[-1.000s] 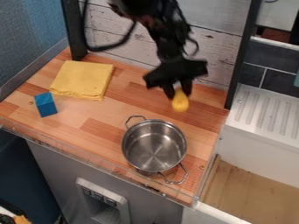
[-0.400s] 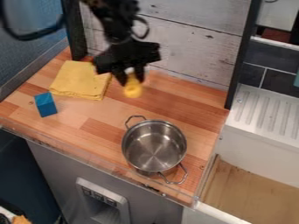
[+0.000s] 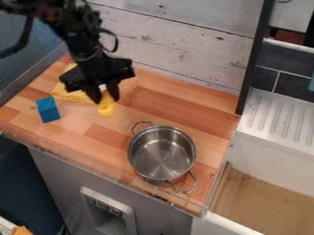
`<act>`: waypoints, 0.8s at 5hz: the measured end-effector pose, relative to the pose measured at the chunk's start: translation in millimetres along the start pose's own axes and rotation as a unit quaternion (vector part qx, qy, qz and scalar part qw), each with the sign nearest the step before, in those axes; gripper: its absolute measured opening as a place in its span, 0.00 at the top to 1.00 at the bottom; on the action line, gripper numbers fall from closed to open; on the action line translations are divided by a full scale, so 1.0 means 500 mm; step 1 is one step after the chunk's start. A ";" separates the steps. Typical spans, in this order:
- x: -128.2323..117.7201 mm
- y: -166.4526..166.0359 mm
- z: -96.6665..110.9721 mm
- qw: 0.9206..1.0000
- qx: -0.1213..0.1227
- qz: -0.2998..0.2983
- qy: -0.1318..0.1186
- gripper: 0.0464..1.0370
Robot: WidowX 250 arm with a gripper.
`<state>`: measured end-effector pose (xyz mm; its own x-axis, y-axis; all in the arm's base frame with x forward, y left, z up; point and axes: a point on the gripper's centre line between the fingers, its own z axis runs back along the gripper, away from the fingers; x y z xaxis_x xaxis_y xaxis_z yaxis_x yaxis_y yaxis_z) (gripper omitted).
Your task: Put the knife on left side of the pot
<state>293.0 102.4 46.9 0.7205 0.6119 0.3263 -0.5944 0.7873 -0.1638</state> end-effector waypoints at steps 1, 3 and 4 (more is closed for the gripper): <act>-0.030 0.020 -0.017 1.000 0.004 0.003 0.017 0.72; -0.054 0.030 -0.051 0.999 0.011 0.014 0.041 0.72; -0.065 0.046 -0.074 0.998 0.027 0.022 0.048 0.72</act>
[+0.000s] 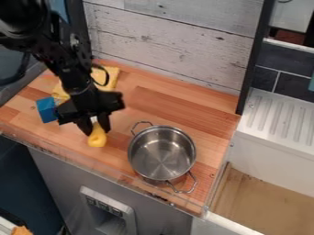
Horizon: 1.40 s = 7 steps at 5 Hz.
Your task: Put the knife on left side of the pot
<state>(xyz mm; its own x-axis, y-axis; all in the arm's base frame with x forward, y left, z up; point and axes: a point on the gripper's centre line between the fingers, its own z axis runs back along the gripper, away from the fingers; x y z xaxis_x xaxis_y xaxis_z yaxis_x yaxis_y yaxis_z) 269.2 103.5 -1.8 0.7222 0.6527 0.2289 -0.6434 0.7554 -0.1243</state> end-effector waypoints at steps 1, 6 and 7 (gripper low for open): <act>-0.007 0.011 -0.027 1.000 0.018 0.002 0.005 0.72; -0.025 -0.024 0.010 1.000 0.009 -0.003 0.014 0.03; -0.014 -0.041 0.056 1.000 -0.015 0.001 -0.002 0.03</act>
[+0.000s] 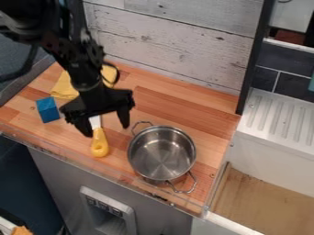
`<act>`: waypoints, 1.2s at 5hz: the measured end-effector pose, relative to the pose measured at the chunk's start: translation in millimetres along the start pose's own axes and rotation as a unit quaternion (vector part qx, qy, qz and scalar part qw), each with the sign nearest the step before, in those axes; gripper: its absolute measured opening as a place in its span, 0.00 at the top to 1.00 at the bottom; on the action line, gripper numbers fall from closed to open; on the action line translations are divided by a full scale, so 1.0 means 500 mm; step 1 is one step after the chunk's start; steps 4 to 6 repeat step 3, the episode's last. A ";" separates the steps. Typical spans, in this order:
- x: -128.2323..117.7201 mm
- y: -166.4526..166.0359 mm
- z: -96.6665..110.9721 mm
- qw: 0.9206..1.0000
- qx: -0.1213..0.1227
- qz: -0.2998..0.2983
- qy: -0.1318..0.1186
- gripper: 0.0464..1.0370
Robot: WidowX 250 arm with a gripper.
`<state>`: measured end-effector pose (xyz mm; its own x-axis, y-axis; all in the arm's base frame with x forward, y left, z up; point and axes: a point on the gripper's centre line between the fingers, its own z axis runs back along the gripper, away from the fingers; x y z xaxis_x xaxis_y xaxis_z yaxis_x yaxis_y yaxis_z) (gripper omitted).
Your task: Put the knife on left side of the pot
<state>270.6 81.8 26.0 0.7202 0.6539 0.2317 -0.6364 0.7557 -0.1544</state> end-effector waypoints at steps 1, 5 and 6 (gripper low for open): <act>0.019 -0.016 0.055 0.999 -0.026 0.008 -0.024 0.04; 0.033 -0.009 0.077 0.999 -0.026 0.014 -0.026 0.04; 0.033 -0.009 0.077 0.999 -0.026 0.014 -0.026 0.04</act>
